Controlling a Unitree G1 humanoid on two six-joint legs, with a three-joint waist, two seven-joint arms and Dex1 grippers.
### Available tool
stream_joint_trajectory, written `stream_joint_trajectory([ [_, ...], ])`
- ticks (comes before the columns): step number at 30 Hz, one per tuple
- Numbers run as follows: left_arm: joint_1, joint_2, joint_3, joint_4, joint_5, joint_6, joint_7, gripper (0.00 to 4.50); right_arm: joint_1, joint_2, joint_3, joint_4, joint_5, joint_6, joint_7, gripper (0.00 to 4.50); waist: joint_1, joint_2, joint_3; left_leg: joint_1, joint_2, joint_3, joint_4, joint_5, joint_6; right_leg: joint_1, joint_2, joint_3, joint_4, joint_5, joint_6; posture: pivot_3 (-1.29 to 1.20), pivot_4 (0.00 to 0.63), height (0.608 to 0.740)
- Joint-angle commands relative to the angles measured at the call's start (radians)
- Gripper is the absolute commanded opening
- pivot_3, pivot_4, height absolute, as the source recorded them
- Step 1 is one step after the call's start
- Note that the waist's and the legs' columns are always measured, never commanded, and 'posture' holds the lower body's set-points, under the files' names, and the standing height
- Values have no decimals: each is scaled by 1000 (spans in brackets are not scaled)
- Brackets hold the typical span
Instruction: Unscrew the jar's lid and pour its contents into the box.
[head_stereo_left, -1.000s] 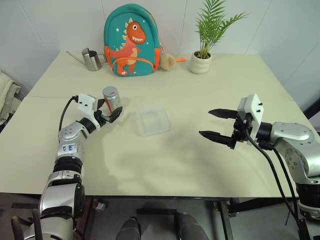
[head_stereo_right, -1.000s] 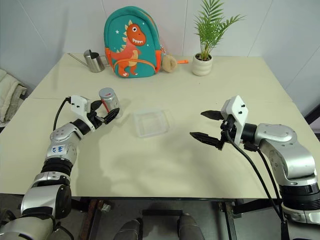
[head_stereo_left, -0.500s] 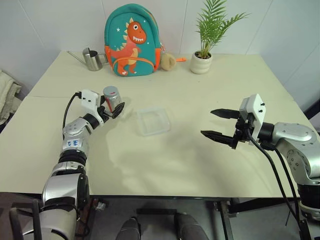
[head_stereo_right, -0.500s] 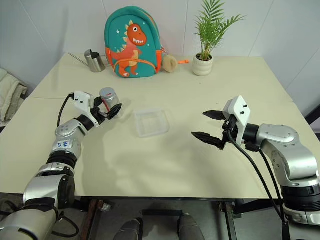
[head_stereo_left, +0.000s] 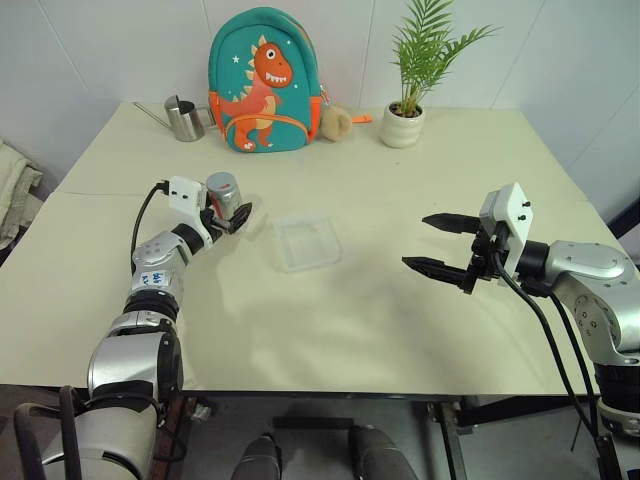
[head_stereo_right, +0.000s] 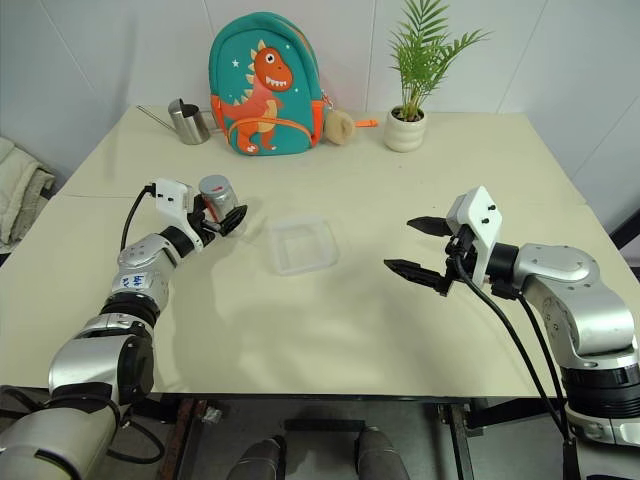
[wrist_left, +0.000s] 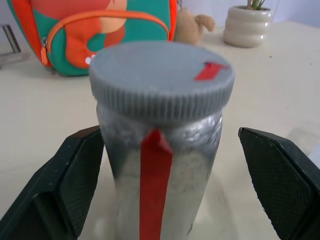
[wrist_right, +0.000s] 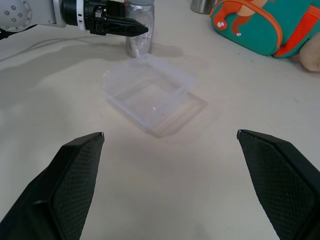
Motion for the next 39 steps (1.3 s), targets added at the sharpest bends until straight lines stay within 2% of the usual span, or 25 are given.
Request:
stream_joint_trajectory([
  [1, -36, 6, 9, 2, 6, -12, 6, 4480, -17, -5, -13, -20, 4, -6, -7, 4500, 0, 0, 0, 0, 0, 0, 0, 0, 0, 0, 0, 0, 0, 0, 0, 0, 150, 740],
  [4, -40, 5, 8, 9, 9, -6, 6, 4480, -20, -2, -10, -22, 4, -4, -13, 4500, 0, 0, 0, 0, 0, 0, 0, 0, 0, 0, 0, 0, 0, 0, 0, 0, 150, 740],
  [7, -40, 3, 10, 12, 9, -21, -8, 3908, -22, 1, -8, -28, 8, 1, -21, 4500, 0, 0, 0, 0, 0, 0, 0, 0, 0, 0, 0, 0, 0, 0, 0, 0, 150, 740],
  [14, -36, 6, 13, 15, 12, -35, -15, 1861, -24, -3, -11, -32, 10, 4, -24, 4500, 0, 0, 0, 0, 0, 0, 0, 0, 0, 0, 0, 0, 0, 0, 0, 0, 150, 740],
  [19, -29, 26, 16, -37, -6, -48, -100, 1861, -39, 13, -11, -76, 18, 27, -64, 4500, -1, 0, 0, 0, 0, 0, 0, 0, 0, 0, 0, 0, 0, 0, 0, 0, 150, 740],
  [23, -7, 38, 20, -167, -55, -12, -237, 1861, -72, 61, 2, -147, 28, 78, -147, 4500, -4, 0, 0, 0, 0, 0, -1, 0, 0, 0, 0, 0, 0, 0, 0, 0, 150, 740],
  [29, 131, 66, -31, -581, -179, 238, -480, 1861, -163, 190, 55, -248, 47, 198, -323, 4500, -10, 0, 0, 1, 1, 0, -4, 0, 0, -1, 0, 0, 0, -1, -1, 0, 150, 740],
  [34, 200, 98, -56, -814, -253, 418, -561, 1861, -257, 307, 92, -285, 56, 277, -448, 4500, -7, 0, 0, 0, 1, -2, -5, 0, 0, -2, 0, -1, 1, -1, -2, 0, 150, 740],
  [39, 238, 144, -99, -960, -270, 557, -590, 1861, -334, 423, 96, -295, 65, 341, -572, 4500, -8, 0, 0, 0, 1, -3, -5, 0, 0, -2, 0, -2, 1, -1, -3, 0, 150, 740],
])
